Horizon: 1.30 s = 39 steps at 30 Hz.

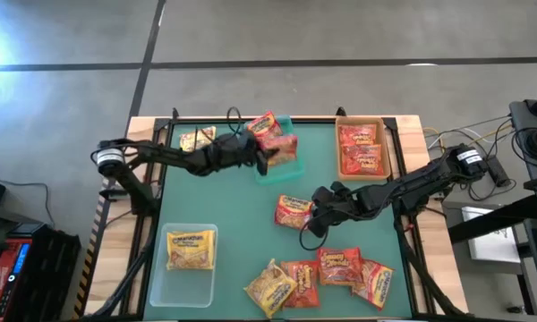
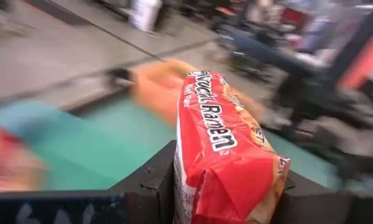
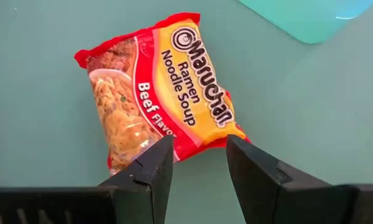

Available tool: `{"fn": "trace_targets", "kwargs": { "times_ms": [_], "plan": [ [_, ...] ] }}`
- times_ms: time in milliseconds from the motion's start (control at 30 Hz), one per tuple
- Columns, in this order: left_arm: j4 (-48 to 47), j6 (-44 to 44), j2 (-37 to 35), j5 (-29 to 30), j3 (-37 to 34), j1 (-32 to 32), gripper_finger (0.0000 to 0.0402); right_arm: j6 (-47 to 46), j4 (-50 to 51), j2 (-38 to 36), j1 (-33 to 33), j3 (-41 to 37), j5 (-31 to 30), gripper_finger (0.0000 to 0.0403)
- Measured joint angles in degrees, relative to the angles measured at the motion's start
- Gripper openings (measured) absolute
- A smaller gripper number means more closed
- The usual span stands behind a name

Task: Sort Maruchan noodles
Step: Put the middle right red noodle pack into the green bin, then put the top red noodle pack into the green bin

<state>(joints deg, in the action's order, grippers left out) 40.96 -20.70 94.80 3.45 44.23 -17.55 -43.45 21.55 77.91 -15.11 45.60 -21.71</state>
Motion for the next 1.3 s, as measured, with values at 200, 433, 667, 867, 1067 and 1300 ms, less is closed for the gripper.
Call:
{"fn": "trace_targets", "kwargs": {
  "times_ms": [200,433,667,867,1067,1300],
  "plan": [
    [-3.3,4.2,2.7,6.4,0.0,-5.2,0.0118,0.0,0.0,0.0,0.0,0.0,-0.9,0.0139],
    [-0.2,7.3,4.4,6.8,0.0,-8.5,0.0118,0.0,-0.1,0.0,0.0,0.0,-0.9,0.0139],
    [0.2,6.9,7.4,9.6,0.0,-8.8,0.0129,0.0,-0.4,0.0,0.0,0.0,-0.9,0.0139],
    [0.9,7.3,7.5,9.7,0.1,-9.0,0.0165,0.0,-0.7,0.0,0.0,0.0,-0.4,0.0139],
    [1.0,9.6,7.4,13.7,0.1,-9.2,0.0207,-0.2,-0.8,0.1,0.0,0.0,-0.2,0.0139],
    [1.1,8.4,4.8,7.0,0.1,-9.2,0.0233,-5.9,-0.8,0.1,-0.4,0.0,5.2,0.0139]
  ]
}}
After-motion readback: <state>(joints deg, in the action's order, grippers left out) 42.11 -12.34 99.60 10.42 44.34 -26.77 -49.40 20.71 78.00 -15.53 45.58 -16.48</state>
